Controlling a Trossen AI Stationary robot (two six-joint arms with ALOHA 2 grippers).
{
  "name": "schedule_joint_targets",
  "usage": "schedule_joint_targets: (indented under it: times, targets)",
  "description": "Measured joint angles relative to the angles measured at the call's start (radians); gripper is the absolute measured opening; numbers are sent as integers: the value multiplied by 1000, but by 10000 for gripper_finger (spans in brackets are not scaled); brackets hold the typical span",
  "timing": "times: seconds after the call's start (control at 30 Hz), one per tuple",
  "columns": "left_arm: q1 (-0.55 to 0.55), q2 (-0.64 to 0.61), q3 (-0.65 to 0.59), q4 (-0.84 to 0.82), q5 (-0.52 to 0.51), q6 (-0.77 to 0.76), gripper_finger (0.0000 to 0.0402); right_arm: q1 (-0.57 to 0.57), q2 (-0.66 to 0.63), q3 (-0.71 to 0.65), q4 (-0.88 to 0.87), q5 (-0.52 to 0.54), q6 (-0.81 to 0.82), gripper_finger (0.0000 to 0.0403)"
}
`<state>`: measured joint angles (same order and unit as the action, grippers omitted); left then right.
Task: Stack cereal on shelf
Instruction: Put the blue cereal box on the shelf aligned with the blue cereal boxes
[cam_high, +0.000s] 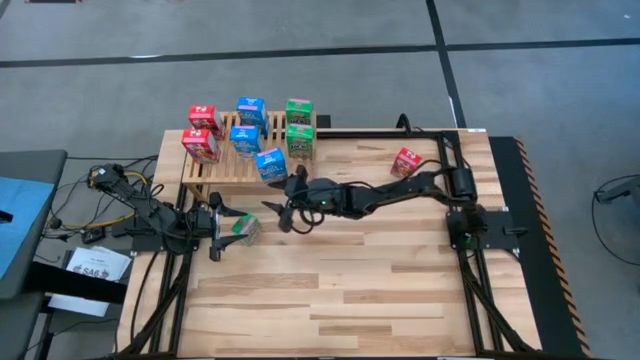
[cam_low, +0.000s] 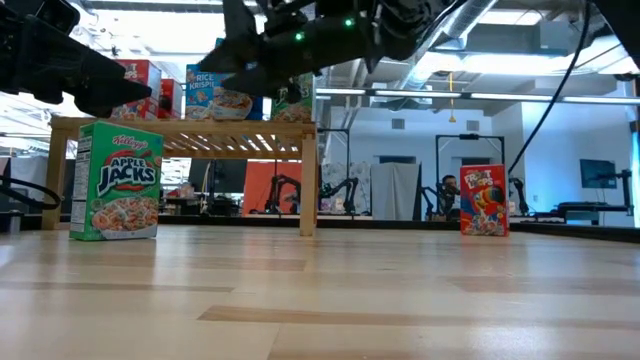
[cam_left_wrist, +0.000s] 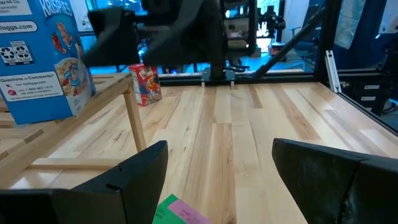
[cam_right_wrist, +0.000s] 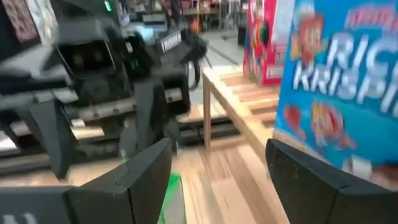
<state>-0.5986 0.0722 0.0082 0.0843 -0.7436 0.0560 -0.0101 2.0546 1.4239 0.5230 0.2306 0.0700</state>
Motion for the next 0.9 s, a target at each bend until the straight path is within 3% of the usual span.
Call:
schedule_joint_targets:
  times: [0.9]
  targets:
    - [0,0,0,0,-1,0,281,-32,13,24,15,33,30,286]
